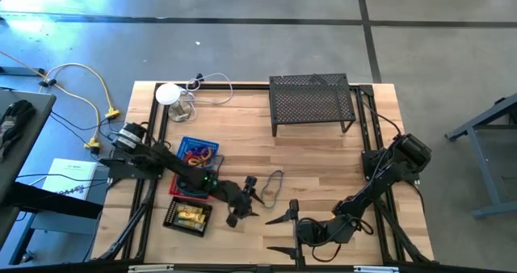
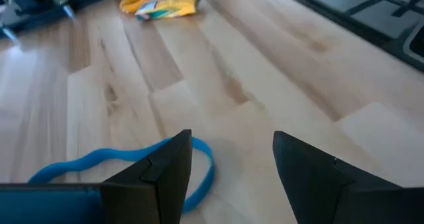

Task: Pick & Place Office Desk Supplies
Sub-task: Put the blue rubber band into the red bin

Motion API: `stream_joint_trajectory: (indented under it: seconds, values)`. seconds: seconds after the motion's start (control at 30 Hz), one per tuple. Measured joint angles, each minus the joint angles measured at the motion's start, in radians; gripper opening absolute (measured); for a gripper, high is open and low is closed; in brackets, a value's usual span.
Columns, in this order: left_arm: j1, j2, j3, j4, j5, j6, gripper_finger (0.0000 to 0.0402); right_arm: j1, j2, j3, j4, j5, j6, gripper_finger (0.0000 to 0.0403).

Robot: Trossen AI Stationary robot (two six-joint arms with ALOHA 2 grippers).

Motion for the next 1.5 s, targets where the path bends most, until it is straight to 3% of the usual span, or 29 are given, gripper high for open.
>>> stream_joint_trajectory:
  seconds: [0.2, 0.5, 1.03, 1.23, 1.5]
  values:
    - [0.051, 0.057, 0.002, 0.04, 0.023, -0.004, 0.0203, 0.0, 0.0, 0.0, 0.0, 0.01, -0.079, 0.0285]
    - [0.063, 0.124, 0.033, 0.039, 0.04, 0.048, 0.0203, 0.0, -0.001, 0.0, -0.036, 0.164, -0.111, 0.0285]
    - [0.138, 0.162, 0.037, -0.009, 0.106, -0.029, 0.0197, -0.002, -0.002, 0.0, -0.056, 0.16, -0.103, 0.0285]
    - [0.137, 0.181, 0.037, -0.002, 0.112, -0.027, 0.0142, -0.002, -0.002, 0.0, -0.062, 0.16, -0.103, 0.0285]
    - [0.136, 0.176, 0.036, 0.001, 0.1, -0.069, 0.0013, -0.002, -0.002, 0.0, -0.087, 0.16, -0.103, 0.0285]
